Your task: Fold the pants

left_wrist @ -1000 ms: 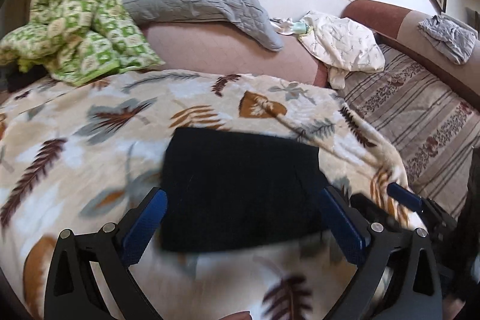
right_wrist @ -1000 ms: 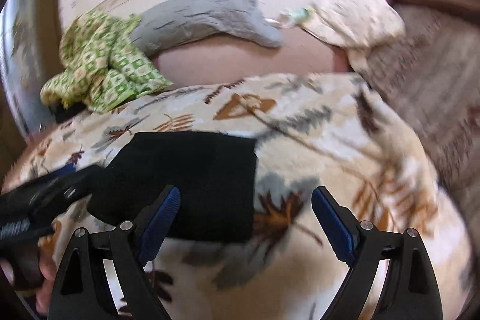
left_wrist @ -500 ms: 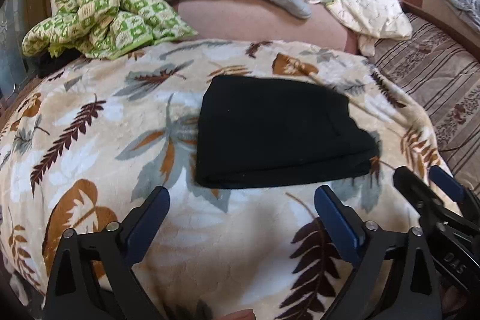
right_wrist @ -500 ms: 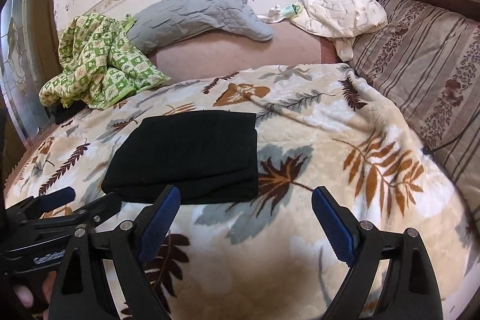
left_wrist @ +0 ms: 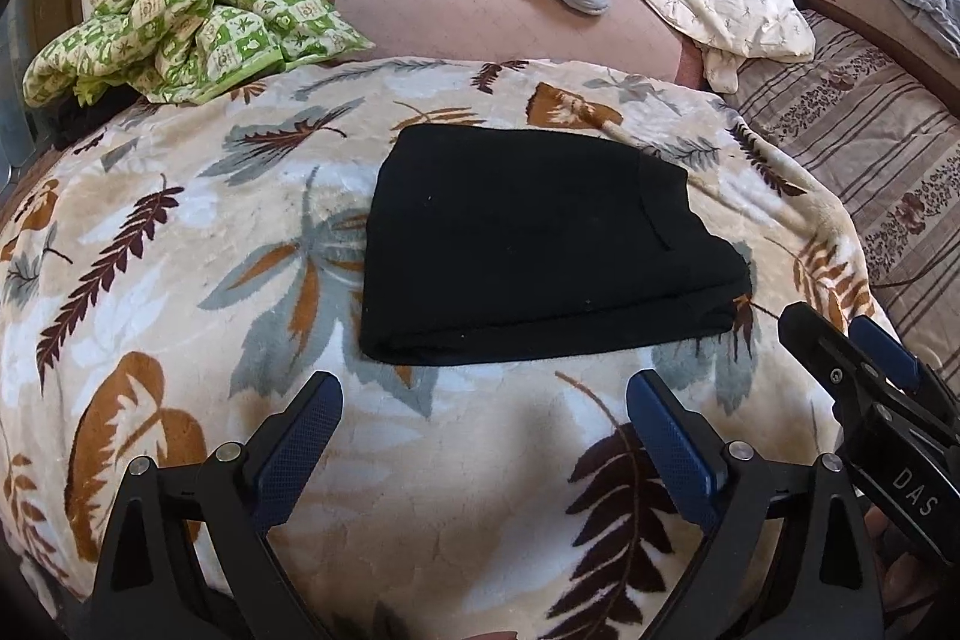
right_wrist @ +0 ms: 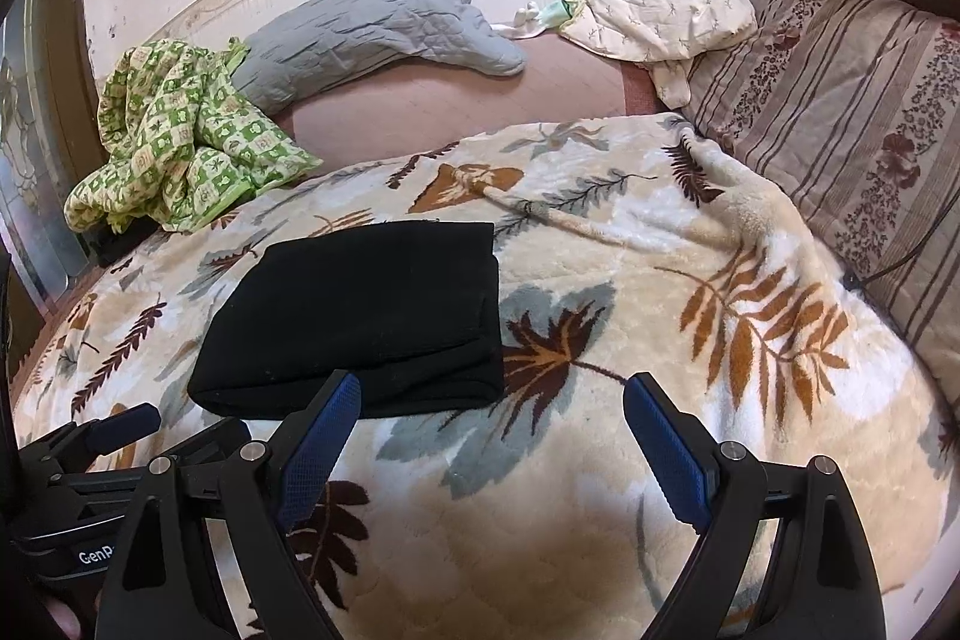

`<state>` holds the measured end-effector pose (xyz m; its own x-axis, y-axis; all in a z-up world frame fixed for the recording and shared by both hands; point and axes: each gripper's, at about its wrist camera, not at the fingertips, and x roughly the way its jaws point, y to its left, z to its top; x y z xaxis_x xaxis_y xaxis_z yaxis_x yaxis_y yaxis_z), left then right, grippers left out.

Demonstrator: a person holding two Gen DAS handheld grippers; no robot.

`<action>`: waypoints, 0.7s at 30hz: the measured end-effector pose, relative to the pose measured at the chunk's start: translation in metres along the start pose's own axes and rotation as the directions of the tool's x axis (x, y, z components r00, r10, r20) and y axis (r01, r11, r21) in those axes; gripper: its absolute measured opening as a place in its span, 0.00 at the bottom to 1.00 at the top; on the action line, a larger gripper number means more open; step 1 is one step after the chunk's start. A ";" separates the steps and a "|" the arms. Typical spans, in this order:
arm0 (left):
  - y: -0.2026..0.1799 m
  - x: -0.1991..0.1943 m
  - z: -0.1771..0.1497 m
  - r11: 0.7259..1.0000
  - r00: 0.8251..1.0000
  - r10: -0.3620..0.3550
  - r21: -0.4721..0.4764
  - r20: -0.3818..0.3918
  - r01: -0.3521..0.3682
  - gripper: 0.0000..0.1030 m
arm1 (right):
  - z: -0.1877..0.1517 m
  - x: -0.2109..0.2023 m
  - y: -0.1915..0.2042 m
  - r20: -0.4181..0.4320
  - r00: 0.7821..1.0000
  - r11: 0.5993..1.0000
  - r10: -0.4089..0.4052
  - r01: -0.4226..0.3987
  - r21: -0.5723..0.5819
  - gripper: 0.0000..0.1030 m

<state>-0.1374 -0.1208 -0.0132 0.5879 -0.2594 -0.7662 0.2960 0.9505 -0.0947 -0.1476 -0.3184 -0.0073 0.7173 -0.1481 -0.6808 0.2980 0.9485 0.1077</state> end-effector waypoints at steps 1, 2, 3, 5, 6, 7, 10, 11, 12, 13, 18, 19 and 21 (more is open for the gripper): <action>0.001 0.001 0.000 1.000 1.000 -0.002 -0.003 -0.005 0.002 0.93 | 0.000 0.000 0.000 0.001 1.000 1.000 -0.001 0.001 0.000 0.88; 0.000 0.002 0.000 1.000 1.000 -0.003 -0.004 -0.008 0.003 0.93 | 0.000 0.000 0.000 0.001 1.000 1.000 -0.002 0.002 0.001 0.88; 0.001 0.003 0.000 1.000 1.000 -0.005 -0.005 -0.012 0.005 0.93 | 0.000 0.001 0.000 0.000 1.000 1.000 -0.002 0.002 0.002 0.88; 0.000 0.005 0.001 1.000 1.000 -0.006 -0.005 -0.015 0.005 0.93 | 0.000 0.002 -0.001 0.001 1.000 1.000 -0.004 0.004 0.006 0.88; 0.000 0.006 0.002 1.000 1.000 -0.006 -0.005 -0.017 0.005 0.93 | 0.000 0.002 -0.001 0.002 1.000 1.000 -0.005 0.005 0.007 0.88; -0.001 0.006 0.002 1.000 1.000 -0.006 -0.003 -0.019 0.006 0.93 | 0.000 0.002 -0.001 0.003 1.000 1.000 -0.005 0.005 0.009 0.88; -0.004 0.008 0.001 1.000 1.000 -0.013 0.007 -0.025 0.014 0.94 | 0.001 0.002 -0.002 0.004 1.000 1.000 -0.005 0.005 0.009 0.88; -0.005 0.008 0.001 1.000 1.000 -0.012 0.008 -0.024 0.012 0.94 | 0.001 0.001 -0.002 0.005 1.000 1.000 -0.005 0.005 0.009 0.88; -0.006 0.008 0.002 1.000 1.000 -0.014 0.012 -0.022 0.014 0.94 | 0.001 0.001 -0.002 0.006 1.000 1.000 -0.005 0.005 0.010 0.88; -0.006 0.008 0.001 1.000 1.000 -0.014 0.013 -0.022 0.015 0.94 | 0.001 0.002 -0.002 0.003 1.000 1.000 -0.004 0.004 0.011 0.88; -0.005 0.010 0.002 1.000 0.999 -0.017 -0.002 -0.027 0.017 0.94 | 0.000 0.001 -0.002 0.008 1.000 1.000 -0.004 0.004 0.018 0.88; -0.005 0.010 0.002 1.000 0.999 -0.017 -0.004 -0.027 0.017 0.94 | 0.001 0.001 -0.003 0.008 1.000 1.000 -0.003 0.003 0.020 0.88; -0.006 0.010 0.003 1.000 0.999 -0.018 -0.005 -0.027 0.018 0.94 | 0.001 0.000 -0.004 0.009 1.000 1.000 -0.001 0.001 0.023 0.88</action>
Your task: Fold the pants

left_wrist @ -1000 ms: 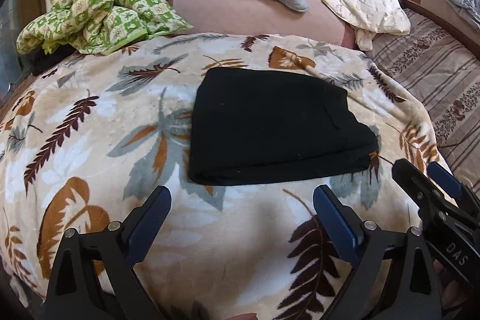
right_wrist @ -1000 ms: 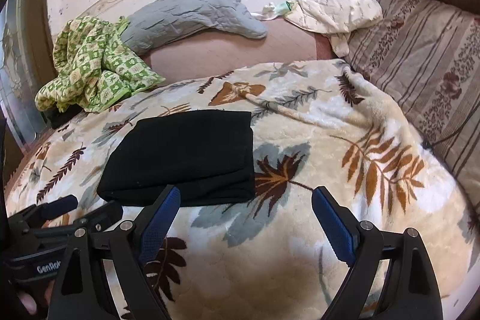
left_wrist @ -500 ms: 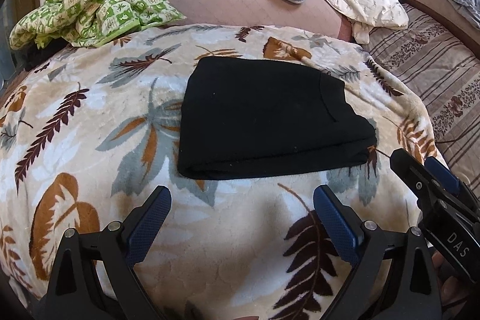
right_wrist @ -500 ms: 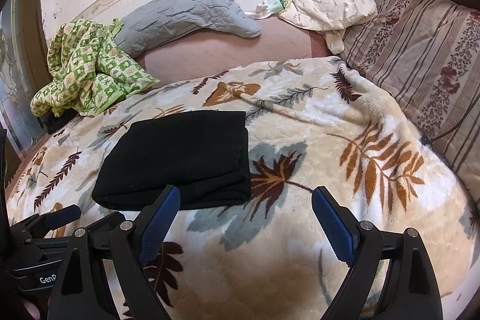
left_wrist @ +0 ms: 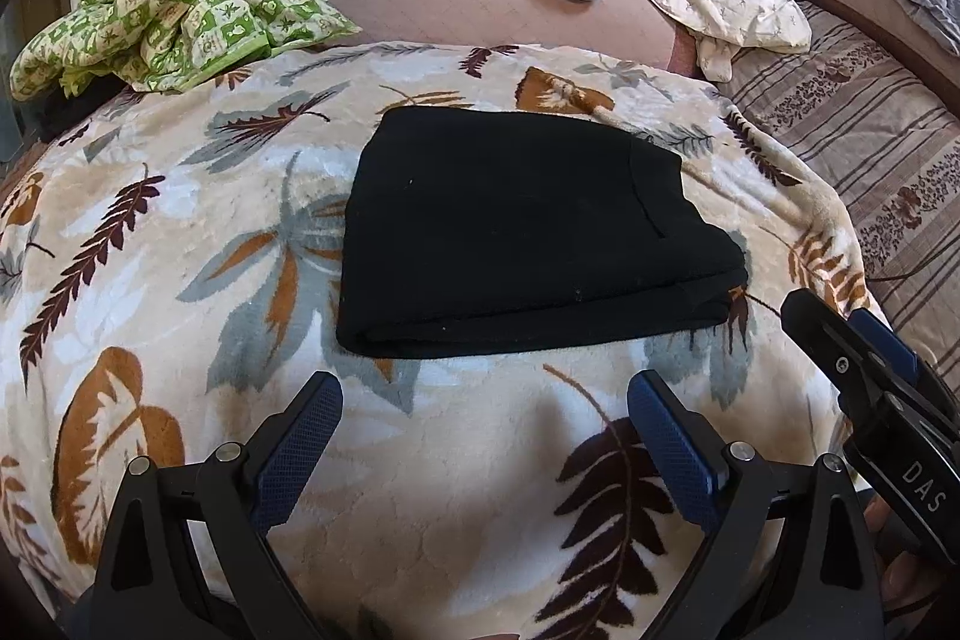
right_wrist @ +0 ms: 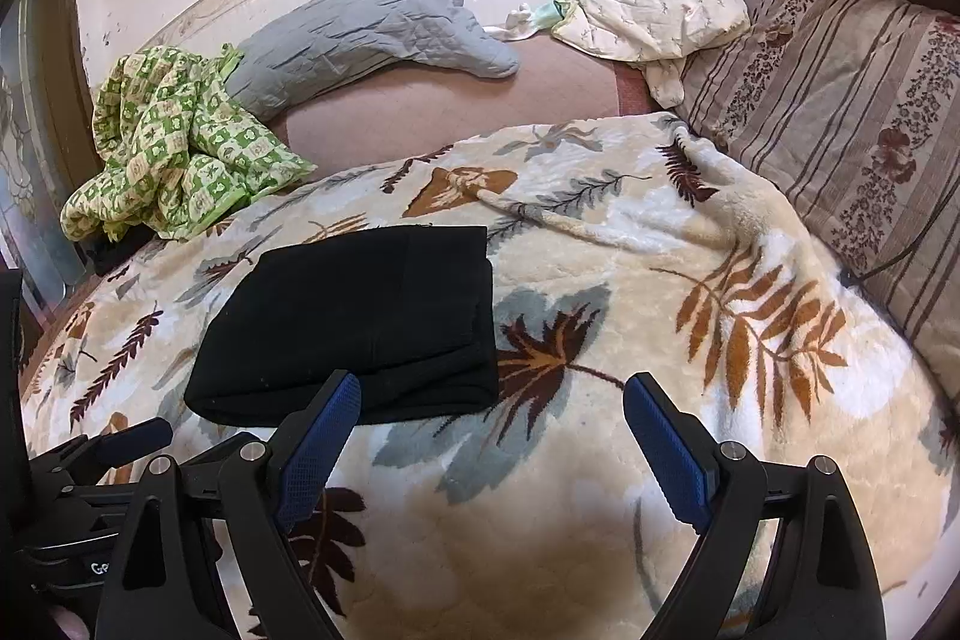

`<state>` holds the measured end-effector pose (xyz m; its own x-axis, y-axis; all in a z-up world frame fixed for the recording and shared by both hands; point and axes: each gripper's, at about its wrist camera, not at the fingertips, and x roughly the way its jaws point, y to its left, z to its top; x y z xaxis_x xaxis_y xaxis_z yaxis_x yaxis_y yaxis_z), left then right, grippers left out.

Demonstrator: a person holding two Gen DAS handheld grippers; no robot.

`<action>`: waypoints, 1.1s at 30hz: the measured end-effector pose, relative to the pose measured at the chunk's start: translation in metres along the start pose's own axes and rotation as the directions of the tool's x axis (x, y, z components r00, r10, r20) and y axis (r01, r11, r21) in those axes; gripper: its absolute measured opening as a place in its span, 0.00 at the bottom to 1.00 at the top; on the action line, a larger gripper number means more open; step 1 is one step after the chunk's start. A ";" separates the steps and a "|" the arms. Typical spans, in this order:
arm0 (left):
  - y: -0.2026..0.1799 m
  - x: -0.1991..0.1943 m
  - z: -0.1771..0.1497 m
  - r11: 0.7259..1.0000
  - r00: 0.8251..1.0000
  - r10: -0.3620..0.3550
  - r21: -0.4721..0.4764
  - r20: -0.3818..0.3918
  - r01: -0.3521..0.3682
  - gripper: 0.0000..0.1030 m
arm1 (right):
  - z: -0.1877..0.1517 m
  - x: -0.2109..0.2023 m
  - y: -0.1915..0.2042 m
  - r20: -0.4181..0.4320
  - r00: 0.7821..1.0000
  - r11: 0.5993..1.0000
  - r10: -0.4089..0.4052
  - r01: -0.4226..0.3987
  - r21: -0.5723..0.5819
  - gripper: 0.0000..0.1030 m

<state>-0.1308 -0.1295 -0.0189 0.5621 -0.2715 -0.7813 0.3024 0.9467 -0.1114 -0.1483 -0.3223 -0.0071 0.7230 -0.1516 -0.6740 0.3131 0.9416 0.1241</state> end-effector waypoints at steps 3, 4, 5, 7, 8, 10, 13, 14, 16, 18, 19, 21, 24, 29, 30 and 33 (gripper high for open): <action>-0.002 0.002 0.001 1.000 1.000 -0.002 0.002 -0.002 0.002 0.94 | 0.000 0.000 -0.001 0.000 1.000 1.000 0.001 -0.001 0.002 0.88; -0.002 0.002 0.001 1.000 1.000 -0.003 0.003 -0.003 0.003 0.94 | 0.000 -0.001 -0.001 0.001 1.000 1.000 0.001 -0.001 0.002 0.88; -0.003 0.002 0.001 1.000 1.000 -0.005 0.003 -0.004 0.005 0.94 | 0.000 0.000 -0.001 0.002 1.000 1.000 0.002 -0.002 0.001 0.88; -0.004 0.002 0.003 1.000 1.000 -0.006 0.004 -0.006 0.006 0.94 | 0.000 0.000 -0.002 0.002 1.000 1.000 0.003 -0.003 0.006 0.88; -0.004 0.002 0.003 1.000 1.000 -0.005 0.004 -0.005 0.005 0.94 | 0.001 0.000 -0.002 0.001 1.000 1.000 0.004 -0.004 0.009 0.88; -0.005 0.003 0.004 1.000 1.000 -0.008 0.003 -0.007 0.008 0.94 | 0.001 0.000 -0.002 -0.002 1.000 1.000 0.005 -0.005 0.015 0.88; -0.006 0.004 0.004 1.000 1.000 -0.006 0.005 -0.008 0.006 0.94 | 0.001 -0.001 -0.003 0.001 1.000 1.000 0.006 -0.006 0.015 0.88; -0.006 0.004 0.003 1.000 1.000 -0.004 0.005 -0.009 0.004 0.94 | 0.001 -0.001 -0.003 0.002 1.000 1.000 0.006 -0.006 0.015 0.88; -0.006 0.005 0.002 1.000 1.000 -0.004 0.004 -0.011 0.004 0.94 | 0.001 -0.001 -0.003 0.002 1.000 1.000 0.005 -0.005 0.015 0.88; -0.006 0.006 0.001 1.000 1.000 0.001 0.005 -0.016 -0.001 0.94 | 0.001 -0.001 -0.003 0.003 1.000 1.000 0.006 -0.006 0.016 0.88; -0.006 0.006 0.001 1.000 1.000 0.001 0.003 -0.017 0.000 0.94 | 0.001 -0.001 -0.003 0.004 1.000 1.000 0.005 -0.006 0.018 0.88; -0.007 0.006 0.001 1.000 1.000 0.003 0.004 -0.014 -0.003 0.94 | 0.001 -0.001 -0.002 0.004 1.000 1.000 0.006 -0.006 0.020 0.88; -0.007 0.006 0.000 1.000 1.000 0.004 0.003 -0.015 -0.004 0.94 | 0.001 -0.001 -0.003 0.004 1.000 1.000 0.006 -0.006 0.017 0.88; -0.006 0.006 0.000 1.000 1.000 0.005 -0.001 -0.018 -0.005 0.94 | 0.000 -0.002 -0.002 0.004 1.000 1.000 0.005 -0.005 0.020 0.88; -0.007 0.006 0.000 1.000 1.000 0.005 0.000 -0.019 -0.005 0.94 | 0.000 -0.002 -0.002 0.004 1.000 1.000 0.005 -0.005 0.019 0.88; -0.007 0.006 0.000 1.000 1.000 0.005 -0.002 -0.020 -0.005 0.94 | 0.000 -0.002 -0.002 0.004 1.000 1.000 0.005 -0.005 0.018 0.88</action>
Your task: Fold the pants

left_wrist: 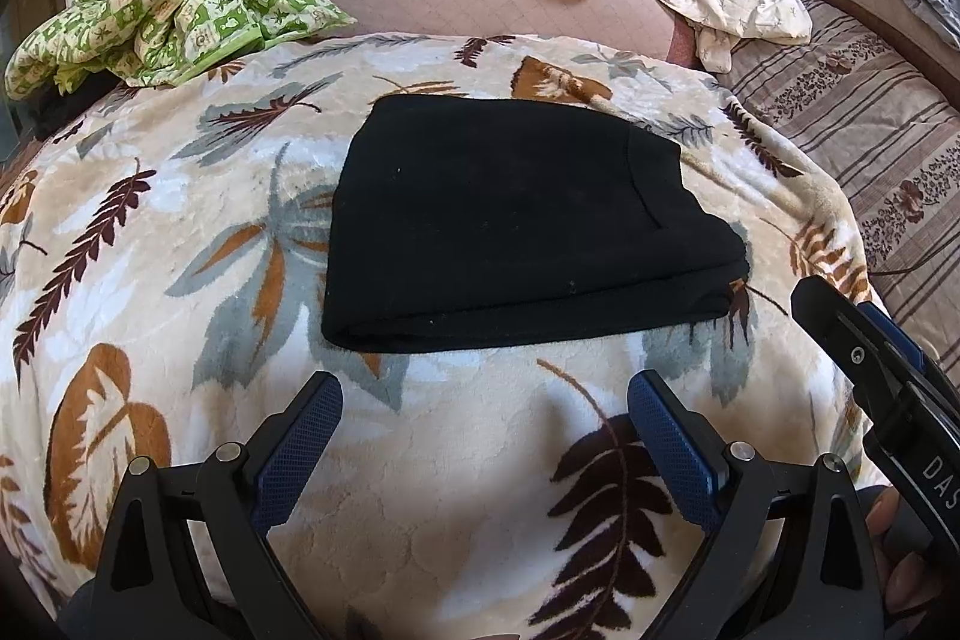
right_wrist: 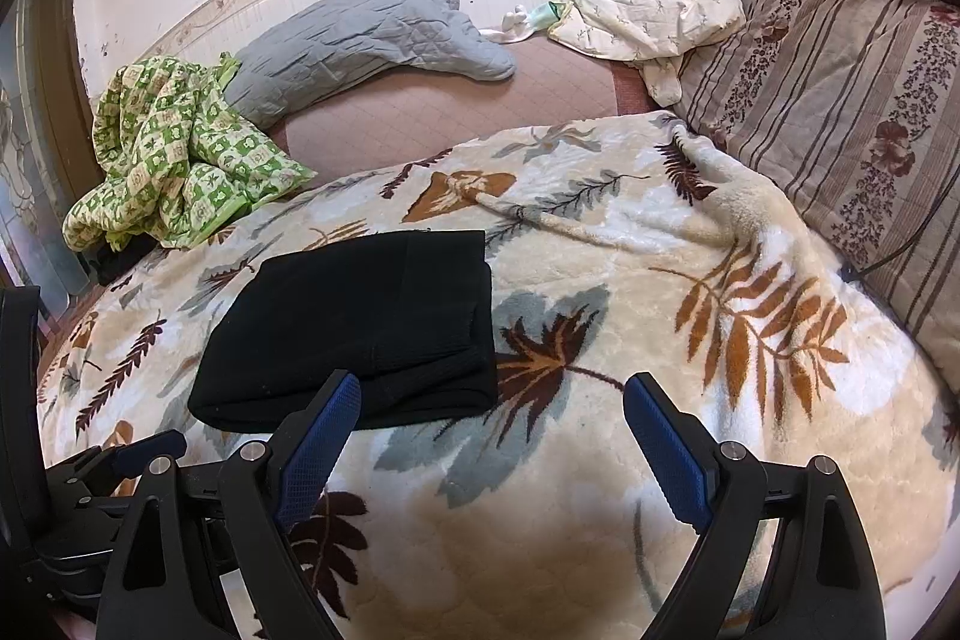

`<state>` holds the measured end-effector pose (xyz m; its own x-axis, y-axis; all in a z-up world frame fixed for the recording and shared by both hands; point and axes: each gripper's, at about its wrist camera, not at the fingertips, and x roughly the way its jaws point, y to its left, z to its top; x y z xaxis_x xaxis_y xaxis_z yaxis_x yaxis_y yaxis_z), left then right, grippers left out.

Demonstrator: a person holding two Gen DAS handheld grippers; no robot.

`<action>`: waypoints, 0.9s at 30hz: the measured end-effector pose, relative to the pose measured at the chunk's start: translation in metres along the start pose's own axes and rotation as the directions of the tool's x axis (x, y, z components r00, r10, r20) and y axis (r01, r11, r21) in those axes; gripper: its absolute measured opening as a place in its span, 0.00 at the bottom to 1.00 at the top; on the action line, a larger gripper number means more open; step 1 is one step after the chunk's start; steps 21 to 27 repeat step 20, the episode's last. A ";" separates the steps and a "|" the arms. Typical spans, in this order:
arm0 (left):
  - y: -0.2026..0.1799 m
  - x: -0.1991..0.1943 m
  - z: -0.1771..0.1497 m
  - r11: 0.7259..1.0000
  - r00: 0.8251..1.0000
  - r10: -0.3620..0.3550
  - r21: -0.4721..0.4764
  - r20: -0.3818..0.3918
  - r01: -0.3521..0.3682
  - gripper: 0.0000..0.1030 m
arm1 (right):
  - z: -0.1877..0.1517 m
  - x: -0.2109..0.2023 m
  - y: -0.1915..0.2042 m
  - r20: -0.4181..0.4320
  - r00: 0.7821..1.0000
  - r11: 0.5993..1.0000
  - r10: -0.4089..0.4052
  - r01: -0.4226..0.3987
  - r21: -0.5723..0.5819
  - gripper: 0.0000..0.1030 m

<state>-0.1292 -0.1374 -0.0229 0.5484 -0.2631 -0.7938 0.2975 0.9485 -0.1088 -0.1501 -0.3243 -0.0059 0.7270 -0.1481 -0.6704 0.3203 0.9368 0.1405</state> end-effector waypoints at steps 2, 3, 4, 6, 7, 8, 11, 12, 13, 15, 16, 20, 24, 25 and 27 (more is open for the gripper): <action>0.000 0.000 0.000 1.000 1.000 0.000 -0.001 -0.001 0.000 0.94 | 0.000 0.000 0.000 -0.001 1.000 1.000 0.000 0.000 0.000 0.88; 0.000 0.000 0.000 1.000 1.000 0.000 -0.001 -0.001 0.000 0.94 | 0.000 0.000 0.000 0.000 1.000 1.000 0.000 0.000 0.000 0.88; 0.000 0.000 0.000 1.000 1.000 0.001 -0.001 -0.001 -0.001 0.94 | 0.000 0.000 0.000 0.000 1.000 1.000 0.000 0.000 0.000 0.88; 0.000 0.000 0.000 1.000 1.000 0.000 -0.001 -0.001 0.000 0.94 | 0.000 0.000 0.000 -0.001 1.000 1.000 0.001 -0.001 0.000 0.88; 0.000 0.000 0.000 1.000 1.000 0.001 -0.001 -0.001 -0.001 0.94 | 0.000 0.000 0.000 -0.001 1.000 1.000 0.001 -0.001 -0.001 0.88; 0.000 0.000 0.000 1.000 1.000 0.000 -0.002 -0.001 0.000 0.94 | 0.000 0.000 0.001 -0.001 1.000 1.000 0.001 -0.001 -0.002 0.88; 0.000 0.000 0.000 1.000 1.000 -0.003 -0.002 -0.001 0.003 0.94 | 0.000 0.000 0.001 -0.001 1.000 1.000 0.001 -0.001 -0.002 0.88; 0.000 0.000 -0.001 1.000 1.000 -0.004 -0.003 0.000 0.004 0.94 | 0.000 0.000 0.001 -0.002 1.000 1.000 0.001 -0.001 -0.002 0.88; 0.001 0.000 -0.001 1.000 1.000 -0.008 -0.005 0.002 0.008 0.94 | 0.000 0.000 0.001 -0.002 1.000 1.000 0.001 -0.001 -0.002 0.88; 0.003 -0.004 -0.002 0.999 0.999 -0.031 -0.015 0.025 0.032 0.93 | 0.000 0.000 0.001 -0.001 1.000 1.000 0.001 -0.001 -0.001 0.88; 0.002 -0.006 -0.002 1.000 0.999 -0.025 -0.011 0.037 0.025 0.93 | 0.000 -0.001 0.001 0.000 1.000 1.000 0.001 -0.001 -0.001 0.88; -0.001 -0.006 -0.006 1.000 0.999 -0.010 0.011 0.037 0.009 0.94 | 0.000 0.000 0.001 -0.001 1.000 1.000 0.001 -0.001 -0.002 0.88; -0.001 -0.006 -0.006 1.000 0.999 -0.010 0.011 0.037 0.009 0.94 | 0.000 0.000 0.001 -0.001 1.000 1.000 0.001 -0.001 -0.002 0.88; -0.001 -0.006 -0.006 1.000 0.999 -0.010 0.011 0.037 0.009 0.94 | 0.000 0.000 0.001 -0.001 1.000 1.000 0.001 -0.001 -0.002 0.88; -0.001 -0.006 -0.006 1.000 0.999 -0.010 0.011 0.037 0.009 0.94 | 0.000 0.000 0.001 -0.001 1.000 1.000 0.001 -0.001 -0.002 0.88</action>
